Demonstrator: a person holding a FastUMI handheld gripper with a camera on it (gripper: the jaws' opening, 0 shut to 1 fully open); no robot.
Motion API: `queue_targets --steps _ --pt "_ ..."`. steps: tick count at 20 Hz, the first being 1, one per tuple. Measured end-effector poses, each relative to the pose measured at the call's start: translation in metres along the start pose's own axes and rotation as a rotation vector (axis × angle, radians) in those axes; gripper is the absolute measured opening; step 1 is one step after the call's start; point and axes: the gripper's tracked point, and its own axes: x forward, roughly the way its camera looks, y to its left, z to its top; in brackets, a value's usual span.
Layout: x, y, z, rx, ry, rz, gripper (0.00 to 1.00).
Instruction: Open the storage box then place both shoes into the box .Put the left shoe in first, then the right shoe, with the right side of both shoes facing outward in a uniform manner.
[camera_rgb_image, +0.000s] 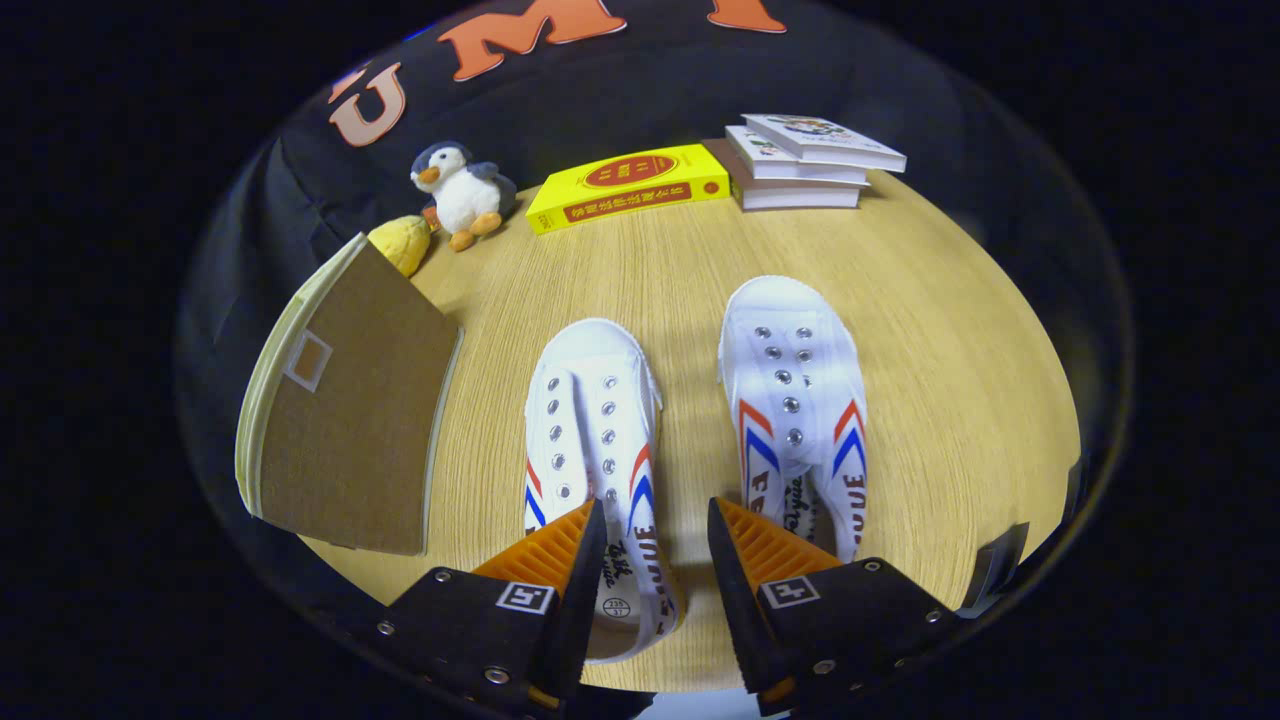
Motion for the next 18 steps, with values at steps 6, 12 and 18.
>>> queue_targets --steps 6,12,18 --pt "0.014 0.004 -0.006 -0.003 0.042 0.075 0.43" --pt "0.007 0.007 -0.001 0.155 -0.096 0.177 0.05" --pt "-0.026 0.057 0.045 0.414 -0.205 0.407 0.0"
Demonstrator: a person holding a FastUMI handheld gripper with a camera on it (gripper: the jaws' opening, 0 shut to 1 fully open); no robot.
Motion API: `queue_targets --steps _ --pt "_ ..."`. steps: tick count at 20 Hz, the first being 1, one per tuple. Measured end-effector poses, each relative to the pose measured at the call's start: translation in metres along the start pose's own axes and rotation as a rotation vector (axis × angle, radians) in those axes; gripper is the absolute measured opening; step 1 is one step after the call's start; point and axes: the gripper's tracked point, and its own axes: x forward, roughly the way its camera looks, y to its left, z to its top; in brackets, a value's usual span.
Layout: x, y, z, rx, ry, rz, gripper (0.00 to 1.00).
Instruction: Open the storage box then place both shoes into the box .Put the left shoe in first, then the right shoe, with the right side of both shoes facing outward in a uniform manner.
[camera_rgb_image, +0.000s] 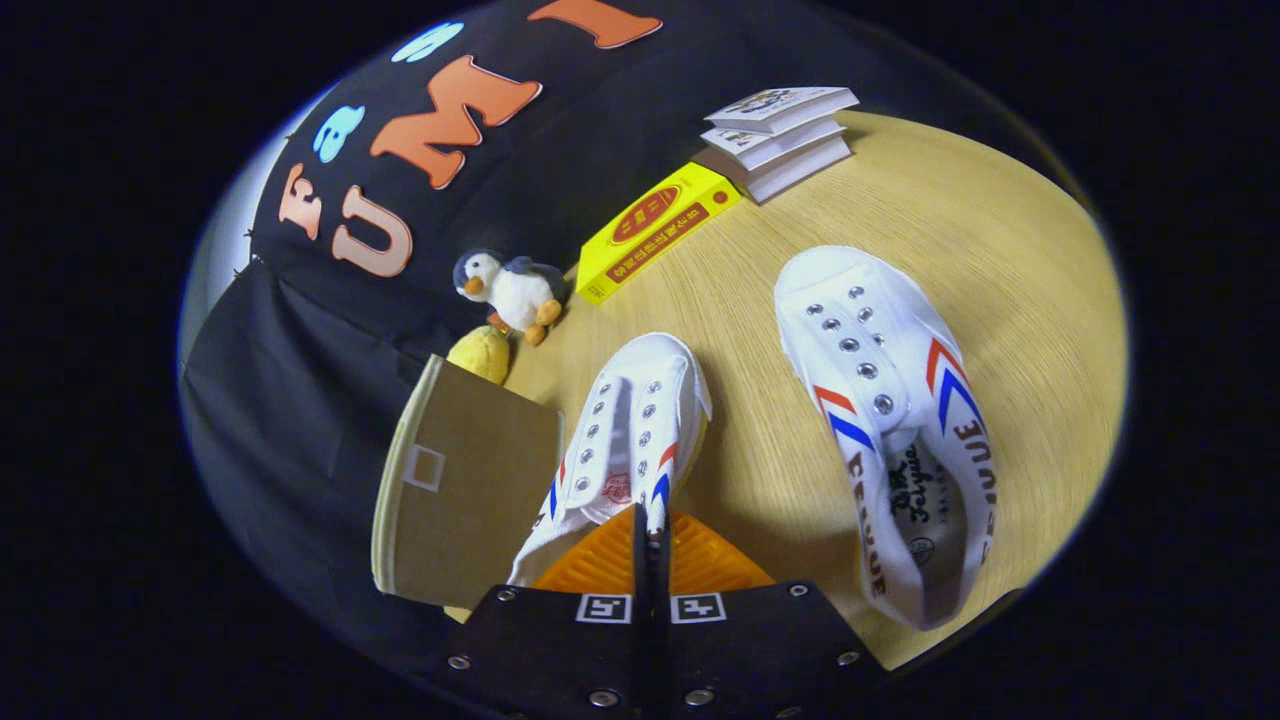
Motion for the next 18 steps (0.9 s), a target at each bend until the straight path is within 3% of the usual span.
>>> queue_targets --steps 4,8,13,18 --pt "-0.023 0.075 0.037 -0.063 -0.071 0.069 0.0" --pt "-0.033 0.163 0.043 -0.101 -0.098 0.143 0.0" --pt "-0.006 0.242 0.005 -0.139 -0.066 0.157 0.0" --pt "0.037 0.273 -0.039 -0.188 -0.034 0.087 0.0"
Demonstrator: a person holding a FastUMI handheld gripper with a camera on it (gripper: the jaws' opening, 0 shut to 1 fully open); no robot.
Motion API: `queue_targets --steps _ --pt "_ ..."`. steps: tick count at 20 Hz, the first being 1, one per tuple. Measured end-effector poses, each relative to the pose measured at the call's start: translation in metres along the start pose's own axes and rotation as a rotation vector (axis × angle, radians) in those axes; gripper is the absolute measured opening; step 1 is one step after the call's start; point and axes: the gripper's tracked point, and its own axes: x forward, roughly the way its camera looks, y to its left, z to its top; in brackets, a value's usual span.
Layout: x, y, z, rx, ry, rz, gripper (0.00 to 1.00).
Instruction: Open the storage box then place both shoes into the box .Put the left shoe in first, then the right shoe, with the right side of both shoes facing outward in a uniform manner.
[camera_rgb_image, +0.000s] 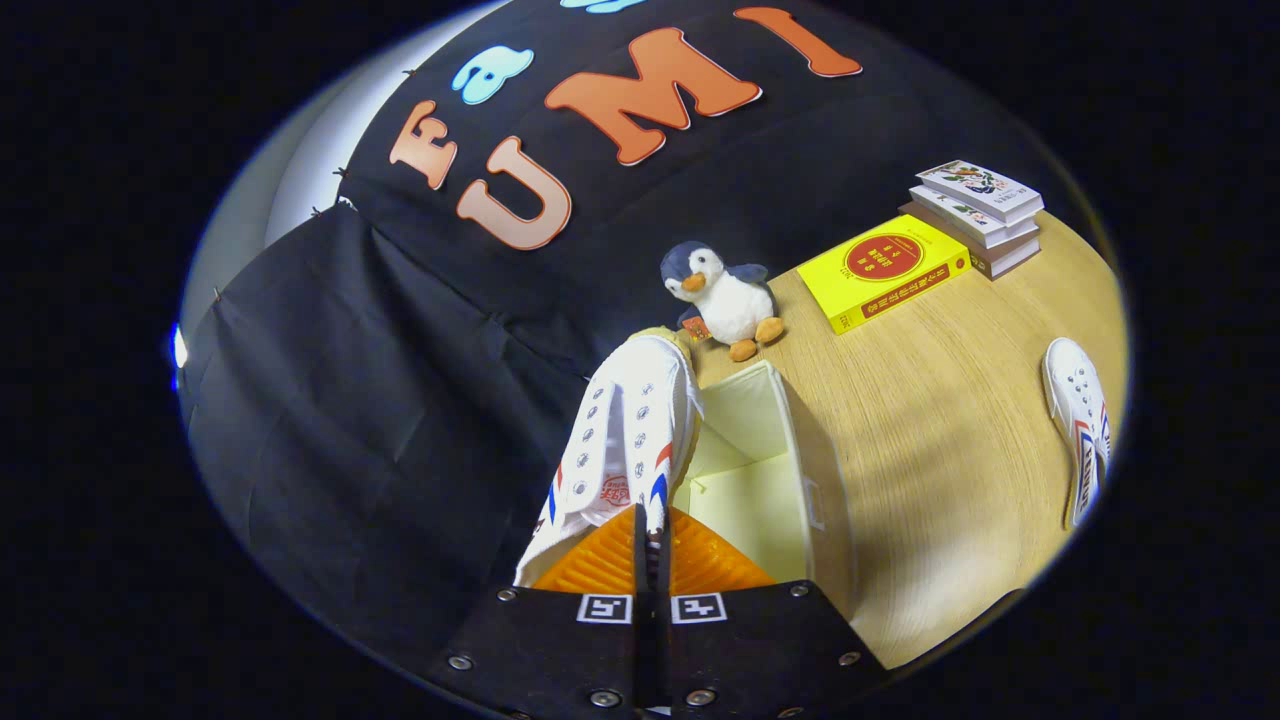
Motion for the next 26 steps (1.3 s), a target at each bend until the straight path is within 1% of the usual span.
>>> queue_targets --steps 4,6,8,14,20,22,24,26 --pt "0.03 0.0 -0.025 -0.034 0.008 -0.079 0.0" --pt "0.042 -0.007 -0.037 -0.054 0.017 -0.133 0.0" --pt "0.049 -0.009 -0.042 -0.087 0.008 -0.165 0.0" --pt "0.052 -0.002 -0.053 -0.133 0.012 -0.178 0.0" --pt "0.065 -0.002 -0.068 -0.132 0.045 -0.19 0.0" --pt "0.066 -0.005 -0.07 -0.14 0.057 -0.208 0.0" --pt "0.069 -0.012 -0.08 -0.159 0.095 -0.239 0.0" --pt "0.074 -0.013 -0.088 -0.176 0.131 -0.244 0.02"
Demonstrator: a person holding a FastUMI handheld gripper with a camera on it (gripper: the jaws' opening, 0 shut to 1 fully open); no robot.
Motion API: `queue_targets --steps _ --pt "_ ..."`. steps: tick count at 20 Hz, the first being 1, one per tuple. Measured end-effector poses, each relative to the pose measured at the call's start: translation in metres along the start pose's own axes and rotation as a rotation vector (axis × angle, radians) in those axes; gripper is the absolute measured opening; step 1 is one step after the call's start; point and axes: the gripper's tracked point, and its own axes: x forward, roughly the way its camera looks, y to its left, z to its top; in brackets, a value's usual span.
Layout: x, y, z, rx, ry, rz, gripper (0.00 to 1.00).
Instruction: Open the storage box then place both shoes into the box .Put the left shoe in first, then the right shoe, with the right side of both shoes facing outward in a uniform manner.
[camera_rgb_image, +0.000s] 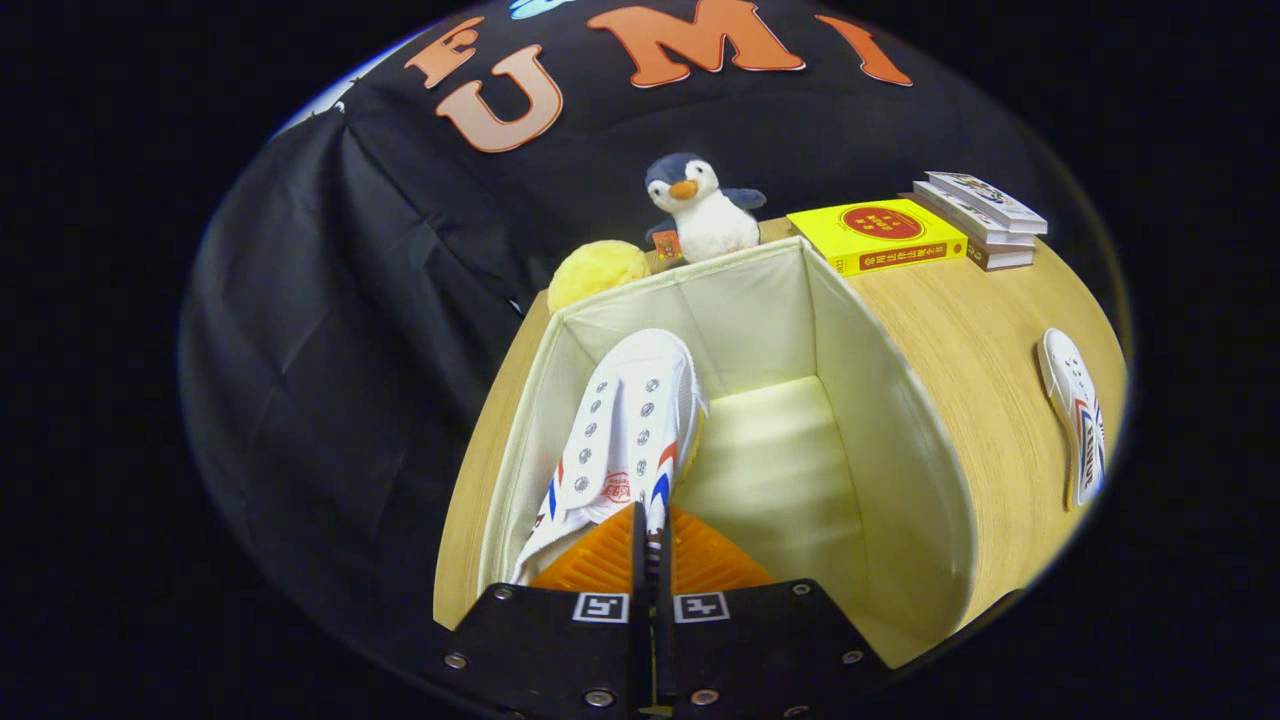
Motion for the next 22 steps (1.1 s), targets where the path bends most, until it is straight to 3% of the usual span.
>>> queue_targets --steps 2,3,4,5,7,8,9,14,22 --pt "0.0 0.011 0.004 -0.003 -0.001 0.045 0.11" --pt "-0.005 0.011 0.011 -0.003 -0.019 0.054 0.31" --pt "-0.011 0.009 0.019 -0.004 -0.039 0.053 0.43" --pt "-0.017 0.006 0.027 -0.005 -0.055 0.056 0.66" --pt "-0.032 -0.002 0.043 0.008 -0.093 0.07 0.88" --pt "-0.041 -0.008 0.053 0.015 -0.112 0.071 0.94" --pt "-0.052 -0.017 0.061 0.017 -0.137 0.068 0.99" --pt "-0.096 -0.081 0.095 0.028 -0.228 0.008 0.98" --pt "-0.14 -0.247 0.093 0.113 -0.245 -0.179 0.98"
